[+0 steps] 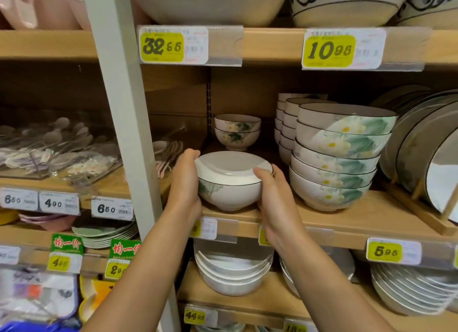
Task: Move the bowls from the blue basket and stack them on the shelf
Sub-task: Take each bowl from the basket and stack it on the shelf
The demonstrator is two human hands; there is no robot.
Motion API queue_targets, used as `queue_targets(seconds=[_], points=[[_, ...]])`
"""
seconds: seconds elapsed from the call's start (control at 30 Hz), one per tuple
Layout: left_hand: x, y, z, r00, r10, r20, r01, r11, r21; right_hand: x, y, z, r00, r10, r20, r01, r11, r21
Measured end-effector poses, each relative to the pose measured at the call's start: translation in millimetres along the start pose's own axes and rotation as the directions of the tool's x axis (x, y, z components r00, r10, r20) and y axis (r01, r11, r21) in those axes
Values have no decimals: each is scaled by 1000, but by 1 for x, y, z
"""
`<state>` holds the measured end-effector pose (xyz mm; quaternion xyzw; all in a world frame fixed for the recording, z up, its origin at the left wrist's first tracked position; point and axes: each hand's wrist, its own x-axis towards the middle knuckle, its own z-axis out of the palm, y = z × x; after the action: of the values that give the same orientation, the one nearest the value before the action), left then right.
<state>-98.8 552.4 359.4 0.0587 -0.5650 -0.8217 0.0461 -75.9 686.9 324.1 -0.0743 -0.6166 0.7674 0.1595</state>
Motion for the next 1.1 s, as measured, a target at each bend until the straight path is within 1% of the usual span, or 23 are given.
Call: queue_targets(seconds=[0.07, 0.1, 0.2, 0.23, 0.3, 0.33, 0.4, 0.43, 0.5, 0.6, 0.67, 0.8, 0.87, 1.0, 1.1], points=[[-2, -6, 0, 999, 0, 35, -1, 1000, 19, -1, 1, 3, 1000, -13, -5, 13, 999, -53], [-4, -11, -1, 999, 10, 39, -11, 1000, 23, 3, -1, 5, 1000, -9, -19, 8, 999, -32], [-10, -22, -9, 998, 69, 8, -69, 998, -9, 16, -8, 2, 998, 62, -24, -59, 992, 113], [-10, -22, -12, 997, 72, -5, -72, 996, -47, 18, -9, 0, 997, 78, -20, -74, 988, 134], [-6, -19, -15, 998, 56, -28, -59, 993, -105, 16, -3, -6, 999, 40, -22, -37, 993, 108], [-5, -15, -17, 999, 44, -13, -45, 993, -107, 11, 0, -7, 1000, 14, -19, -12, 998, 69], [-7, -10, -20, 995, 19, 95, -11, 996, -89, 2, 7, -8, 999, -21, 28, 22, 999, -27], [-9, -9, -22, 988, 9, 152, 2, 997, -74, 2, 8, -8, 999, -24, 43, 26, 999, -47], [-14, -14, -27, 982, 12, 190, -4, 999, -43, 10, 3, -8, 999, -2, 35, 1, 1000, 1], [-17, -19, -33, 985, 59, 164, -54, 998, -37, 15, -4, -13, 1000, 12, -9, -11, 999, 39], [-15, -17, -32, 989, 54, 137, -48, 998, -49, 10, -1, -16, 1000, -15, -11, 15, 999, 39], [-14, -17, -28, 975, 42, 218, -39, 999, -20, 7, 2, -8, 999, -28, 22, 28, 999, 19], [-18, -19, -28, 975, 63, 211, -60, 998, -22, 13, 0, -5, 1000, -8, 16, 7, 999, 33], [-28, -24, -31, 983, 88, 164, -77, 995, -68, 10, 5, -9, 1000, -9, -6, 10, 997, 77], [-30, -28, -25, 976, 124, 178, -119, 992, -41, 6, 5, -8, 1000, -3, -11, 5, 988, 155]])
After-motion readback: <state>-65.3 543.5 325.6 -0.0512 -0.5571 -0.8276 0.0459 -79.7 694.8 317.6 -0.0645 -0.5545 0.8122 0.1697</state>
